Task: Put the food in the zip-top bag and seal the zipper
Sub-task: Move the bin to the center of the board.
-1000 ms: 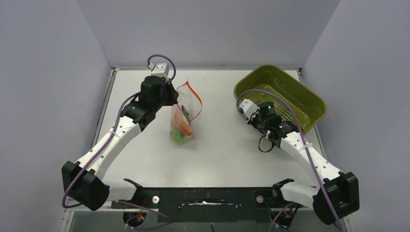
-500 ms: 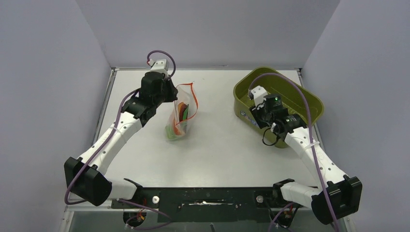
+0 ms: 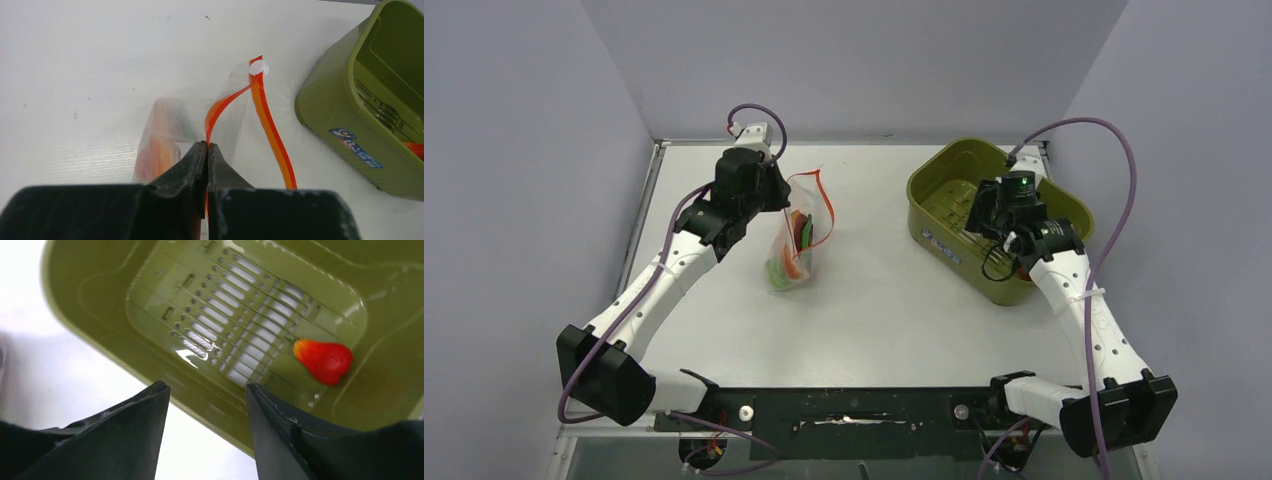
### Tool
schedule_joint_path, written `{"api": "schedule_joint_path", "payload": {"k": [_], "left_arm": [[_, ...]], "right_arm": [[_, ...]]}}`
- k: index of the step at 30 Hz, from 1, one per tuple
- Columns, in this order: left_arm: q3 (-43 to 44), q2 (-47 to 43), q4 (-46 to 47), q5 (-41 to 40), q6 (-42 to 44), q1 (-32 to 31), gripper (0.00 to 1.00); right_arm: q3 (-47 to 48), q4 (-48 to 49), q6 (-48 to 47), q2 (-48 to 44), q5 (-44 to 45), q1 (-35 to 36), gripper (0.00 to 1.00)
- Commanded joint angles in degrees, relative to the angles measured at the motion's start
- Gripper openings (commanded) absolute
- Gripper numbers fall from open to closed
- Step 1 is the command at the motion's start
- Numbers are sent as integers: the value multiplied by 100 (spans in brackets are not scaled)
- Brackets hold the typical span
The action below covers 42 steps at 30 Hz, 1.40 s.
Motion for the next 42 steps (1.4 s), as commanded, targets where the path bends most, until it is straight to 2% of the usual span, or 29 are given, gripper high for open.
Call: {"api": "schedule_joint_path", "payload": {"k": [1, 10, 14, 19, 26, 31, 42], "left_arm": [[274, -133, 262, -25, 56, 42, 0], [278, -145, 206, -10, 79, 56, 0], [230, -134, 236, 17, 57, 72, 0], [212, -94, 267, 31, 40, 91, 0], [211, -33, 324, 30, 48, 134, 0], [249, 29, 366, 22, 89, 130, 0], [194, -52, 499, -106, 317, 143, 0]], "right_arm": [[387, -673, 1466, 130, 595, -327, 58], [1241, -2901, 3628, 895, 1449, -1242, 60], [1178, -3224, 4070, 890, 1569, -1454, 60], [768, -3241, 4217, 836, 1211, -1834, 61], [745, -3421, 4395, 976, 1312, -1994, 60], [418, -3042, 4366, 920, 1092, -2034, 58], [1180, -3795, 4803, 1040, 1222, -2118, 60]]}}
